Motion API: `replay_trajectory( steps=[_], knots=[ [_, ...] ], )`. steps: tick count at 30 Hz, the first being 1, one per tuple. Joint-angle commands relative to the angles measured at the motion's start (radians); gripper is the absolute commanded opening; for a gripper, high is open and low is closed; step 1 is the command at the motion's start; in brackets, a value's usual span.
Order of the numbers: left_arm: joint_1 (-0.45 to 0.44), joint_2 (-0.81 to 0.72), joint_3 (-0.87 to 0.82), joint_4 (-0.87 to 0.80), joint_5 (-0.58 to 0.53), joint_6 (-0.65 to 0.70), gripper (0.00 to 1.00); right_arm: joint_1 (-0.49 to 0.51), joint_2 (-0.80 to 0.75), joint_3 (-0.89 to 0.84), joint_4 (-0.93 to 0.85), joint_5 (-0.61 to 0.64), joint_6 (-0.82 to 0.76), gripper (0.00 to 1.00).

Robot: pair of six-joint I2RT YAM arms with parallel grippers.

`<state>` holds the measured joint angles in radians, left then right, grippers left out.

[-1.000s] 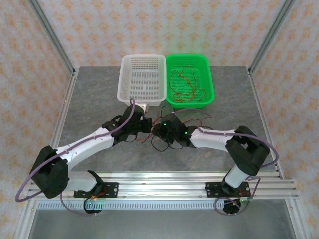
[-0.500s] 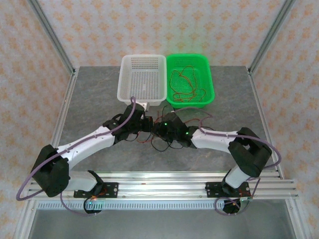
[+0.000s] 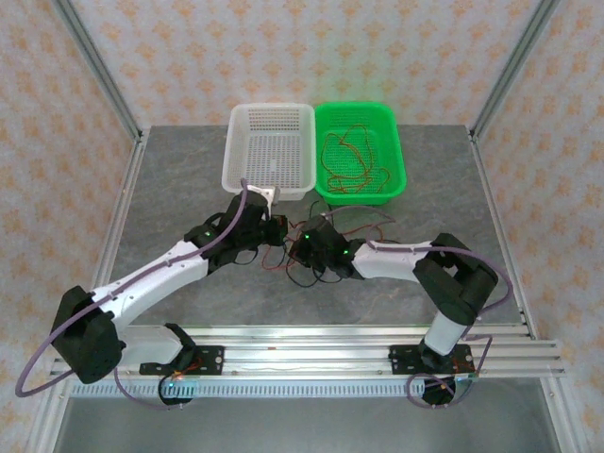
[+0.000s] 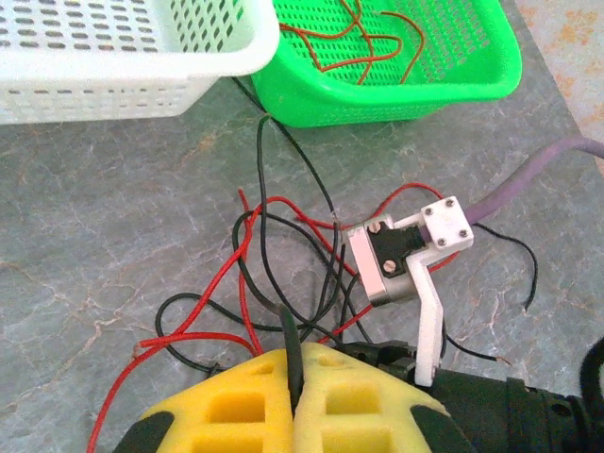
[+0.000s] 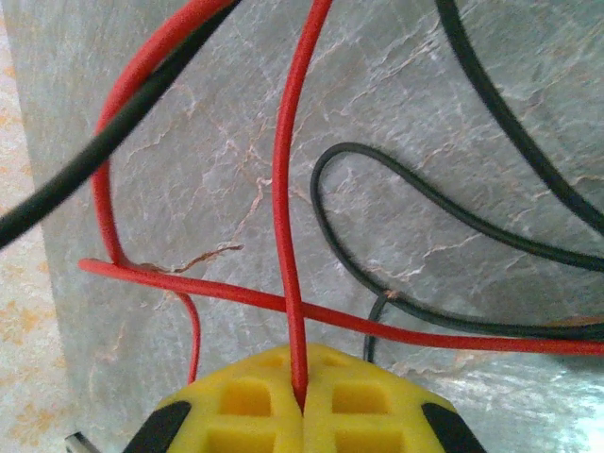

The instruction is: Untangle the cables

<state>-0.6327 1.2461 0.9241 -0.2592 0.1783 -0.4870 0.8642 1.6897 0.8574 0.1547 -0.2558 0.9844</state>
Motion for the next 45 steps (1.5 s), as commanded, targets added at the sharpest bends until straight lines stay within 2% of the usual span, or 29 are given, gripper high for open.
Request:
replay_trajectory(
  steps=[1,7,15,27,38,45],
  knots=[
    [0.004,-0.043,0.081,-0.058,-0.032,0.041,0.0,0.002,-0.055,-0.015,-0.052,0.082,-0.027,0.0],
    [0.005,-0.058,0.224,-0.15,-0.095,0.097,0.0,-0.046,-0.096,-0.067,-0.104,0.131,-0.087,0.0],
    [0.006,-0.046,0.405,-0.224,-0.154,0.156,0.0,-0.162,-0.174,-0.189,-0.133,0.183,-0.153,0.0],
    [0.008,0.009,0.62,-0.274,-0.185,0.214,0.0,-0.344,-0.324,-0.347,-0.192,0.25,-0.222,0.0],
    [0.027,0.063,0.806,-0.361,-0.27,0.286,0.0,-0.469,-0.405,-0.385,-0.273,0.358,-0.332,0.0],
    [0.062,0.151,0.939,-0.364,-0.27,0.33,0.0,-0.527,-0.427,-0.344,-0.299,0.329,-0.404,0.0]
  ],
)
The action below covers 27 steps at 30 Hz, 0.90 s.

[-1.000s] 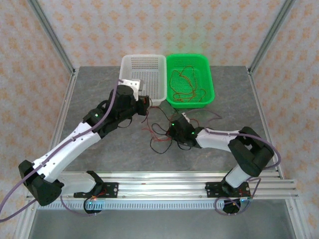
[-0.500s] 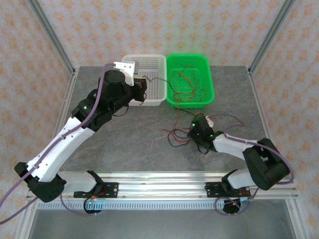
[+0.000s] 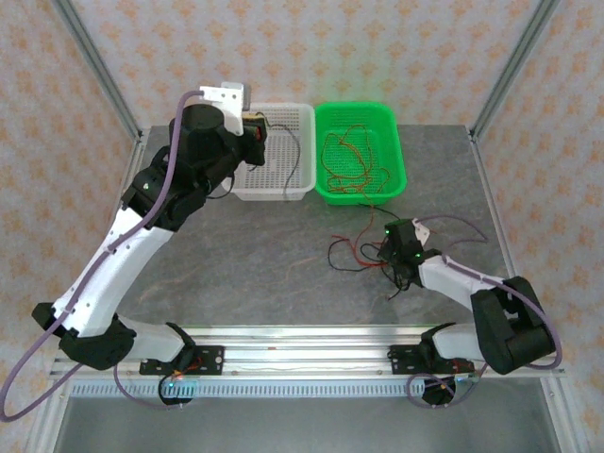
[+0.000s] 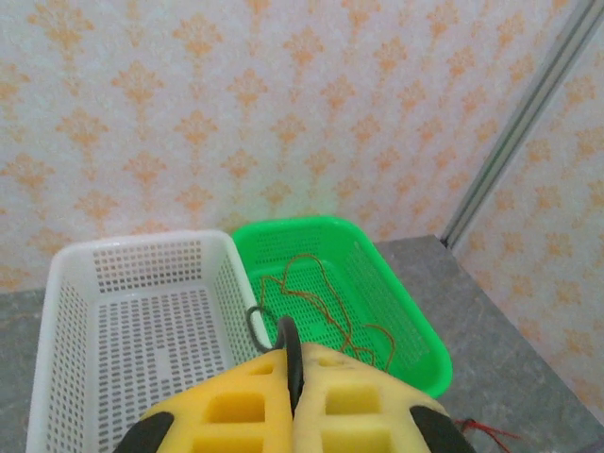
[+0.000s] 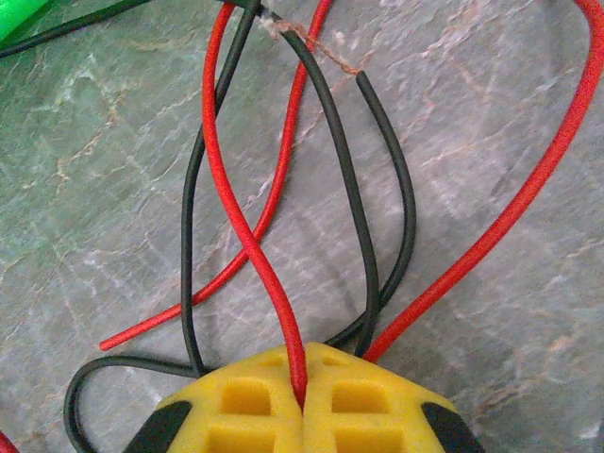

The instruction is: Untangle the cables

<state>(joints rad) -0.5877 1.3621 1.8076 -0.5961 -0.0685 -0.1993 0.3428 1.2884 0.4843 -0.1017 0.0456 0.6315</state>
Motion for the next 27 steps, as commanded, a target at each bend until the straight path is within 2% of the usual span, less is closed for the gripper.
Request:
replay_trajectory(
  steps=[1,3,5,7,13,19,27],
  knots=[
    [0.025,0.056,0.08,-0.024,-0.023,0.05,0.0,-0.005,-0.032,0.039,-0.055,0.019,-0.056,0.04],
    [0.046,0.097,0.125,-0.017,-0.021,0.063,0.0,-0.005,-0.052,0.055,-0.08,0.0,-0.062,0.17],
    [0.072,0.147,0.168,-0.001,-0.014,0.073,0.0,-0.005,-0.087,0.065,-0.104,-0.027,-0.065,0.34],
    [0.102,0.189,0.189,0.031,0.003,0.081,0.0,-0.005,-0.126,0.072,-0.125,-0.053,-0.069,0.46],
    [0.18,0.312,0.205,0.162,0.087,0.086,0.0,-0.004,-0.254,0.1,-0.218,-0.11,-0.078,0.69],
    [0.224,0.436,0.188,0.28,0.118,0.081,0.0,-0.004,-0.363,0.132,-0.288,-0.166,-0.076,0.74],
    [0.261,0.624,0.111,0.415,0.073,0.054,0.0,-0.004,-0.436,0.188,-0.371,-0.197,-0.06,0.74]
  ],
)
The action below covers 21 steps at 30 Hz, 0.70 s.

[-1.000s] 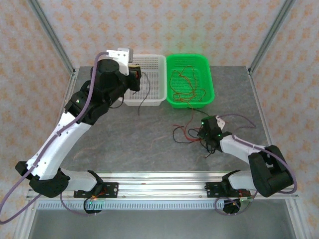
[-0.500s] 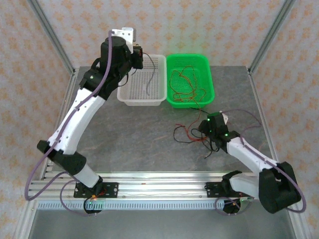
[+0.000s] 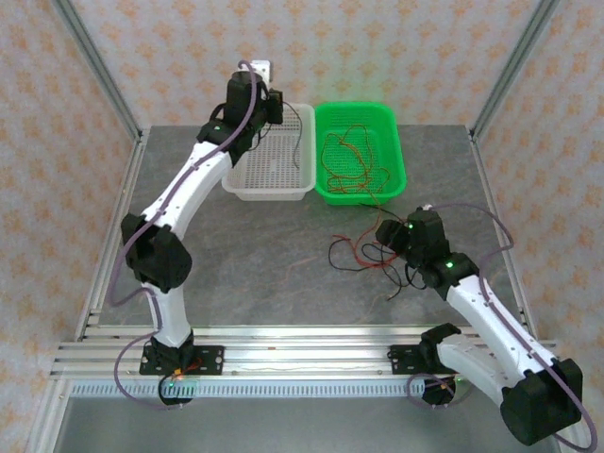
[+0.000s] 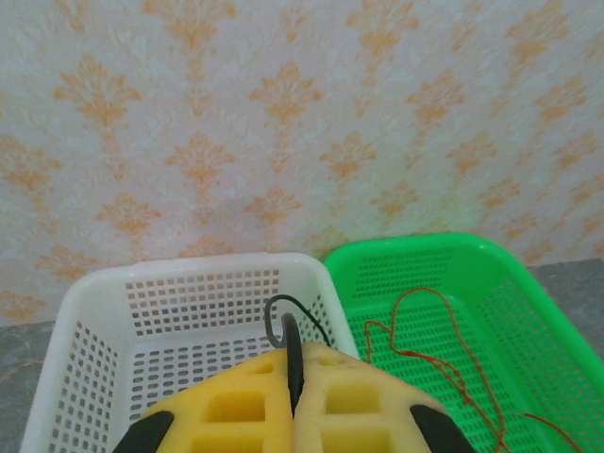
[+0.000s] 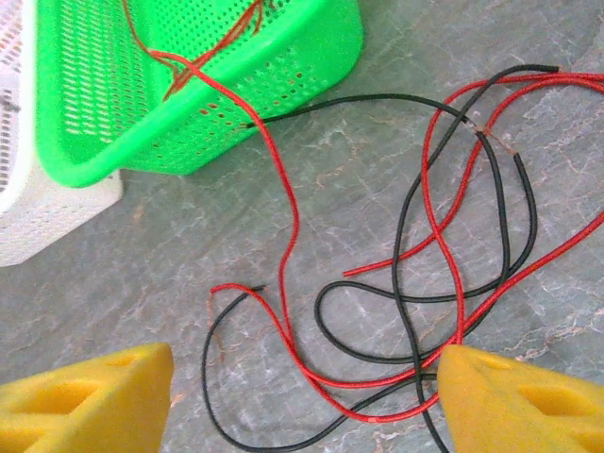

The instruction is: Untangle the cables

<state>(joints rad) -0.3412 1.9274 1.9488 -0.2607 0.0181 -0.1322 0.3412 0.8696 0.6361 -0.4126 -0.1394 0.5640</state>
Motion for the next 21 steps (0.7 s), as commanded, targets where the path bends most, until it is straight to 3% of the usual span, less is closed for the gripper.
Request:
replay_trajectory(
  steps=[1,16,19,21],
  knots=[
    [0.019,0.082,-0.041,0.088,-0.011,-0.024,0.0,-0.002,-0.018,0.043,-0.068,-0.013,0.008,0.73],
    [0.023,0.25,-0.241,0.191,-0.026,-0.134,0.0,-0.002,0.053,0.056,-0.026,-0.018,0.023,0.64],
    [0.023,0.268,-0.241,0.181,-0.027,-0.139,0.14,-0.002,0.079,0.054,-0.009,-0.018,0.027,0.62],
    [0.022,0.271,-0.238,0.174,-0.032,-0.141,0.31,-0.002,0.095,0.05,0.005,-0.019,0.028,0.61]
  ],
)
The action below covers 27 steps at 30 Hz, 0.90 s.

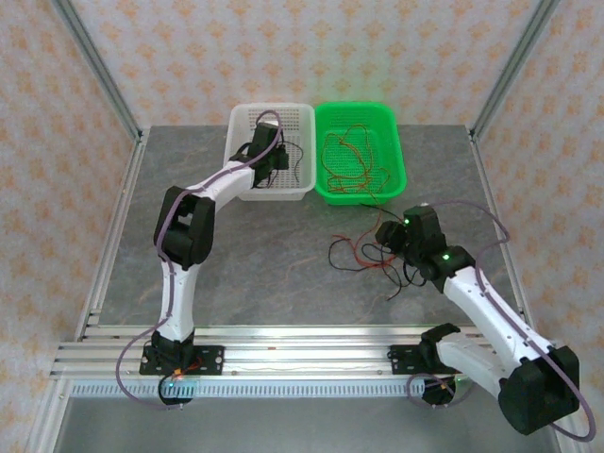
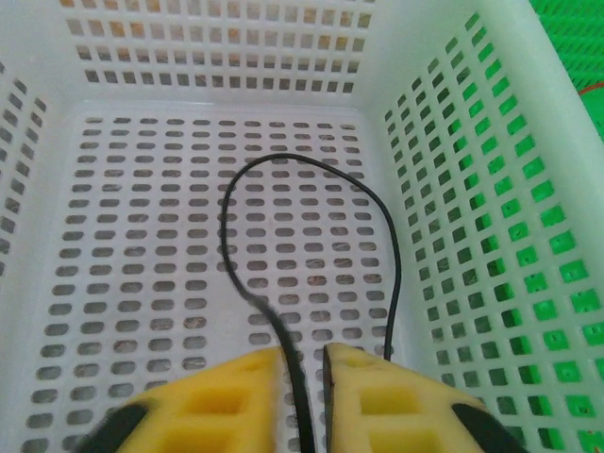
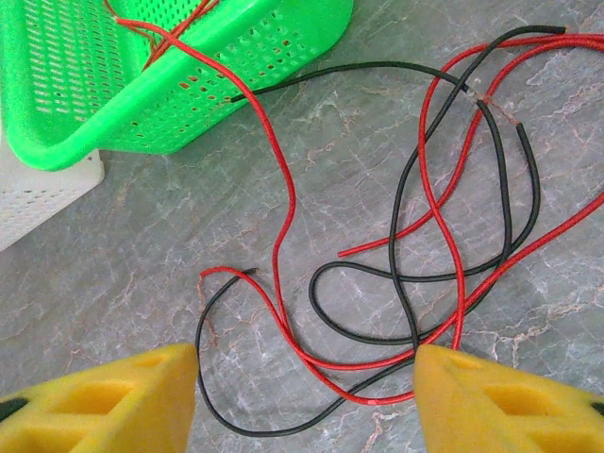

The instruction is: Untangle the cables

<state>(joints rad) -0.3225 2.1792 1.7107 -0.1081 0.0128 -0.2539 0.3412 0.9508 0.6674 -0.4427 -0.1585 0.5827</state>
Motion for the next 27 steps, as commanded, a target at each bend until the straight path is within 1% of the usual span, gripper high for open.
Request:
replay_trajectory(
  steps=[1,4,6,8,9,12,15,23,26,27],
  knots=[
    [0.004,0.018,0.006,0.012,-0.031,-0.019,0.4,-0.002,0.023,0.017,0.043,-0.001,0.009,0.6],
    [0.003,0.005,0.035,-0.027,-0.046,-0.012,0.68,-0.001,0.058,0.018,0.066,0.003,0.007,0.59],
    [0.003,-0.013,0.056,-0.054,-0.04,0.003,0.81,-0.002,0.087,0.021,0.087,0.007,0.003,0.59],
    [0.002,-0.046,0.064,-0.069,-0.028,0.015,0.98,-0.002,0.12,0.027,0.111,0.011,-0.001,0.58],
    [0.0,-0.069,0.061,-0.068,-0.025,0.019,0.99,-0.002,0.144,0.032,0.125,0.015,-0.005,0.58],
    [-0.01,-0.153,0.035,-0.052,-0.023,0.033,0.99,-0.002,0.207,0.057,0.154,0.033,-0.019,0.57],
    [-0.022,-0.262,-0.031,-0.013,-0.021,0.039,0.99,-0.002,0.285,0.082,0.192,0.045,-0.032,0.55],
    [-0.026,-0.64,-0.36,0.209,0.018,-0.012,0.99,-0.004,0.473,0.153,0.259,0.115,-0.047,0.51],
    [-0.021,-0.765,-0.486,0.287,0.066,-0.034,0.99,-0.005,0.522,0.17,0.28,0.135,-0.043,0.48],
    [-0.016,-0.803,-0.529,0.312,0.088,-0.046,0.99,-0.005,0.537,0.174,0.289,0.137,-0.044,0.45]
  ],
)
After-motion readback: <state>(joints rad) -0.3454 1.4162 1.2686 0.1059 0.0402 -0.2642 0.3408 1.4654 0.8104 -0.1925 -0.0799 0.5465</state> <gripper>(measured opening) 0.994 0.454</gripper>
